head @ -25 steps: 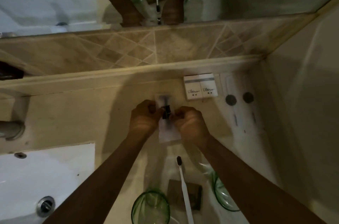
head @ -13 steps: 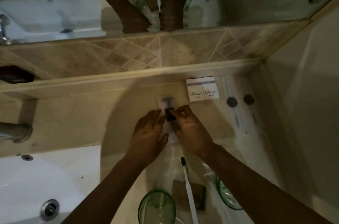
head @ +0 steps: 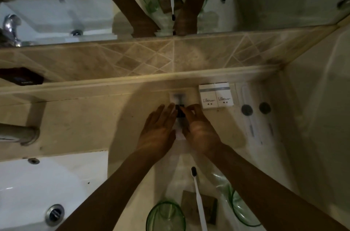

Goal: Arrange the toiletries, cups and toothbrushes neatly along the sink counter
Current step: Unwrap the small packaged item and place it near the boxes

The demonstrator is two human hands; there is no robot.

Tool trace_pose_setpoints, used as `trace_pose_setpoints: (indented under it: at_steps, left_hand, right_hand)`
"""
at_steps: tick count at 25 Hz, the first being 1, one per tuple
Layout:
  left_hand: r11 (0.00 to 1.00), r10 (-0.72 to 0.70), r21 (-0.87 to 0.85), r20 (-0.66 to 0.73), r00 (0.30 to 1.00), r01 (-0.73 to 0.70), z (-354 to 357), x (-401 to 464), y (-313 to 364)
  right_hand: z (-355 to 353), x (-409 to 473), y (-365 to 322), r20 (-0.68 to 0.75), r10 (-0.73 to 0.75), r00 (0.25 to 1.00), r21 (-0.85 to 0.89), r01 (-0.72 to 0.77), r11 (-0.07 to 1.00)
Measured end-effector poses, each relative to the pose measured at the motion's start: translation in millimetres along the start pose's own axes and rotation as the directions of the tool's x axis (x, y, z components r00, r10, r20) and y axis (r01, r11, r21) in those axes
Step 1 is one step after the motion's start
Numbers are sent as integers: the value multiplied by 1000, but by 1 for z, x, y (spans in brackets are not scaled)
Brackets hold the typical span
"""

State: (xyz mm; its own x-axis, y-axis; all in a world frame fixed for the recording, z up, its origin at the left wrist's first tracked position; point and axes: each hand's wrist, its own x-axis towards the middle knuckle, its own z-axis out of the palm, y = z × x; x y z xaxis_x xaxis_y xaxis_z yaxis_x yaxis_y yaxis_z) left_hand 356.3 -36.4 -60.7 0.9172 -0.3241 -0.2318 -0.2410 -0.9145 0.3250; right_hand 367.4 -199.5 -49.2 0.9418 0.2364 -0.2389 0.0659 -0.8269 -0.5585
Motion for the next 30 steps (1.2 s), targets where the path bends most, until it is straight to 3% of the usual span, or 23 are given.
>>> trace_pose_setpoints:
  at_steps: [6, 22, 30]
  left_hand:
    - [1000, -12, -28, 47, 999, 13, -1, 19, -1]
    - [1000, -11, -17, 59, 998, 12, 0, 26, 15]
    - [997, -45, -57, 72, 996, 49, -17, 9, 13]
  right_hand:
    - [-3, 18, 3, 10, 70, 998, -79, -69, 994]
    - [-3, 14, 11, -39, 154, 987, 13, -153, 988]
    - [-1, 1, 6, -93, 89, 992, 46, -85, 995]
